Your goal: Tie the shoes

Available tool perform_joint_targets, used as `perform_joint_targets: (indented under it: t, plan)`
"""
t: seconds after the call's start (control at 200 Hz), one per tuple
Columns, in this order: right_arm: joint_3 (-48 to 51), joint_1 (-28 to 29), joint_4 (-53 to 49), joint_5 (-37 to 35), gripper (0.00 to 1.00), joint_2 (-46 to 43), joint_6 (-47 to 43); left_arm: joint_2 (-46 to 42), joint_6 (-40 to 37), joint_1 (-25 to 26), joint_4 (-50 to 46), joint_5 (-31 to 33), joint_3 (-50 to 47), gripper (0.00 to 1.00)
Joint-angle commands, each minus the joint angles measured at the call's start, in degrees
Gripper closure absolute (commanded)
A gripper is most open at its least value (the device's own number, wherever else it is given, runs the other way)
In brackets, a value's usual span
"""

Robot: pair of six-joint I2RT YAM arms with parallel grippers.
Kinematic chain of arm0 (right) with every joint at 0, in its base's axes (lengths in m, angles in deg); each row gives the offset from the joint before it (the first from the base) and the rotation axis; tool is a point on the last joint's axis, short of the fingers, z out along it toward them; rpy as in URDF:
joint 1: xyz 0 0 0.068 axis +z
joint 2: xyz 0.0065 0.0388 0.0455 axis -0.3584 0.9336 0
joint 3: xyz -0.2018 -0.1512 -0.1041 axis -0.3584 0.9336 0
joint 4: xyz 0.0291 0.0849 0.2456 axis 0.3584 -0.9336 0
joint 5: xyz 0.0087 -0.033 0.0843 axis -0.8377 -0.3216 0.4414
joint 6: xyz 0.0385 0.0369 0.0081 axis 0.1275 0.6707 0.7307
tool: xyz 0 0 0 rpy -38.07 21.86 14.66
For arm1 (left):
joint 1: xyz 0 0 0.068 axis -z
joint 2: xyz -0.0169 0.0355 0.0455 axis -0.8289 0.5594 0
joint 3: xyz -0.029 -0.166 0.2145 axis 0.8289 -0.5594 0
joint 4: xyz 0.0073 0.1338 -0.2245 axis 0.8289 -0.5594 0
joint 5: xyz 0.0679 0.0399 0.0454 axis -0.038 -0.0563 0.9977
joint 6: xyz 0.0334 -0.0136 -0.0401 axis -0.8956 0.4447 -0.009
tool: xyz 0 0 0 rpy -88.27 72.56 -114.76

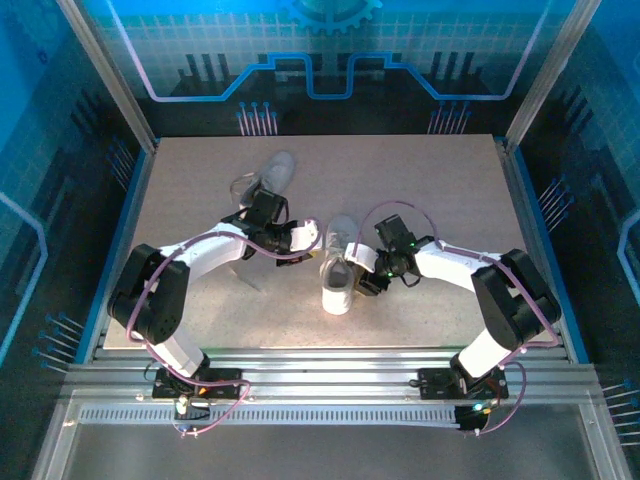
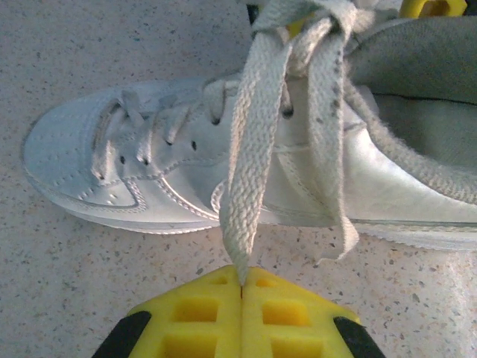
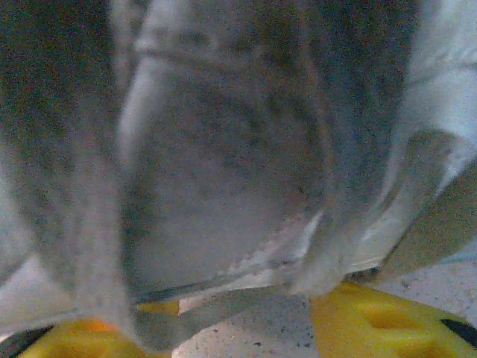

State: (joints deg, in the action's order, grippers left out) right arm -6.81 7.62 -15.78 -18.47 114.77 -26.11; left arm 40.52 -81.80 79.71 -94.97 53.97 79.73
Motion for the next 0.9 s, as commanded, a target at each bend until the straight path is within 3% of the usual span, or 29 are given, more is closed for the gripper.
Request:
perform_joint_targets:
  t: [0.0, 0.045, 0.1, 0.37, 0.89]
  plan:
    - [-2.3, 1.0, 1.8, 1.5, 0.74, -2.4, -0.7, 1.3, -1.4, -0.3, -2.6, -2.8, 1.8, 1.00]
    - [-1.9, 1.0, 2.3, 1.0, 0.90, -3.1, 0.1, 1.3, -1.4, -0.3, -2.5, -2.5, 1.8, 1.00]
    - [-1.0, 1.0, 3.3, 0.4, 1.00, -4.3, 1.1, 1.0, -1.4, -0.3, -2.6, -2.1, 1.9, 1.00]
    - [5.3, -1.4, 5.6, -4.9, 1.00, -12.9, 5.2, -1.0, -2.5, -0.4, -4.8, -1.1, 1.8, 1.00]
    - [0.9, -1.9, -11.0, -13.9, 1.00, -15.3, 8.0, -5.2, -0.5, -2.1, -8.3, 3.4, 0.3, 1.00]
